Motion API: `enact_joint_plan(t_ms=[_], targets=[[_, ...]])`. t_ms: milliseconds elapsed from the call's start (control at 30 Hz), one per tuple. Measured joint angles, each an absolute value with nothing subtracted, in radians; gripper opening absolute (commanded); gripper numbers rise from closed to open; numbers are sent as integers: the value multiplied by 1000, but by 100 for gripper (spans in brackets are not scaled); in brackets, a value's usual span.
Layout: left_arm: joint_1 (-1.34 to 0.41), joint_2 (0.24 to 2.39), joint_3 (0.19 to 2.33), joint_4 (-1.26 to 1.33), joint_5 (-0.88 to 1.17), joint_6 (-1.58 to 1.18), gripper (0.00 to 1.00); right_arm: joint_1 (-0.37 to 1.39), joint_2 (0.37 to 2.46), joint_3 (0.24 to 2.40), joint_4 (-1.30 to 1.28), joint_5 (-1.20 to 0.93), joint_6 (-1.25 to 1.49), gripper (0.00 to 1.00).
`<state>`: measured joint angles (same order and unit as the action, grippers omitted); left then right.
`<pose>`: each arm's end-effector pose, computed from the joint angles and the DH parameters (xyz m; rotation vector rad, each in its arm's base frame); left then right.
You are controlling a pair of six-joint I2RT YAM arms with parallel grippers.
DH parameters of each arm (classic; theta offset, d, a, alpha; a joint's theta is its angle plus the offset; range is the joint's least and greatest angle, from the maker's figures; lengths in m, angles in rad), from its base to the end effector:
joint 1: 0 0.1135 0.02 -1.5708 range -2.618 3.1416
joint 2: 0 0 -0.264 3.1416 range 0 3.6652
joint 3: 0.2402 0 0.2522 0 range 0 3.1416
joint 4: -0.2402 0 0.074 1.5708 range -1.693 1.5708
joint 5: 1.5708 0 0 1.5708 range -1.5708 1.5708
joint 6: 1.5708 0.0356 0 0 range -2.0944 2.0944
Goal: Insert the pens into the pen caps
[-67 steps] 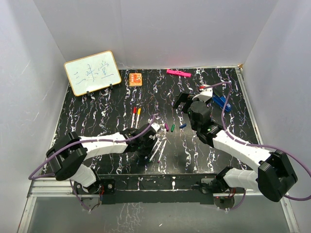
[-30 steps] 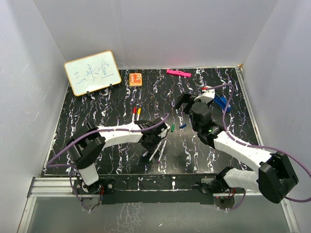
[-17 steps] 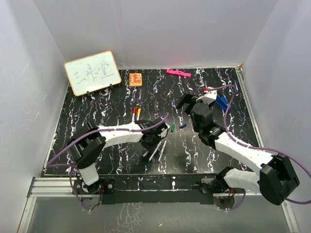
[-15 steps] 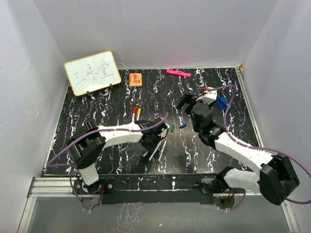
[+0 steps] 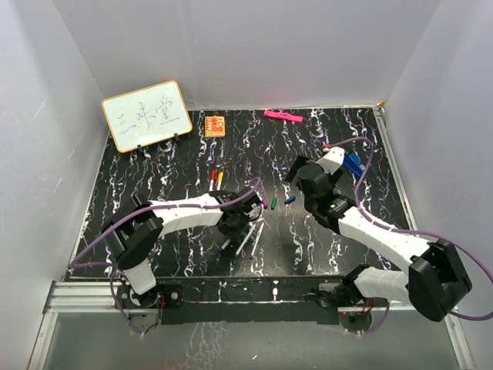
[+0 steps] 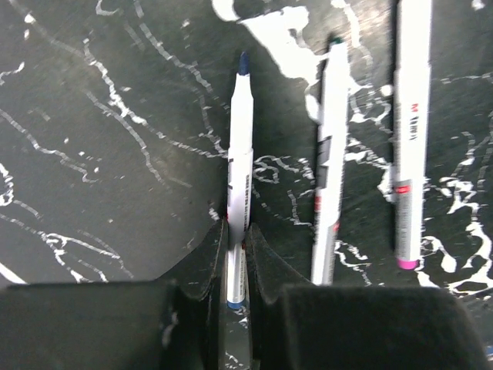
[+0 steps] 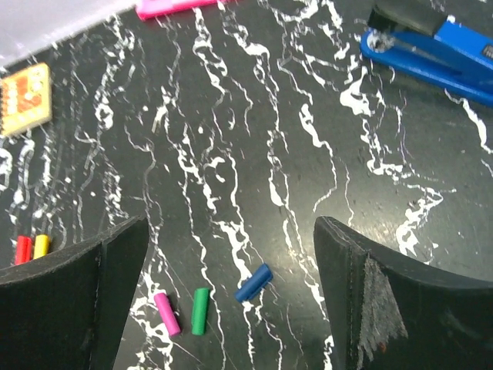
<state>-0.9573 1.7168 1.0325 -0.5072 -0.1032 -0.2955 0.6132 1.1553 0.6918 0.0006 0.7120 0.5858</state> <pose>0.1911 -0.2650 0.1647 0.8734 2.6268 -0.1957 0.2176 0.1247 0.2541 0.4040 1.8734 0.0784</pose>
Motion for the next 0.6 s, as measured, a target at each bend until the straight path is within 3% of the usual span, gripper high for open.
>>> enact_joint_plan(t_ms=[500,600], targets=[[-872,1547,1034,-575,-193,-305,0,613,1419,777,-326,599,781,80],[-860,1480,1034,-564,-211,-308,0,613,1457,808,-356,583,797,74]])
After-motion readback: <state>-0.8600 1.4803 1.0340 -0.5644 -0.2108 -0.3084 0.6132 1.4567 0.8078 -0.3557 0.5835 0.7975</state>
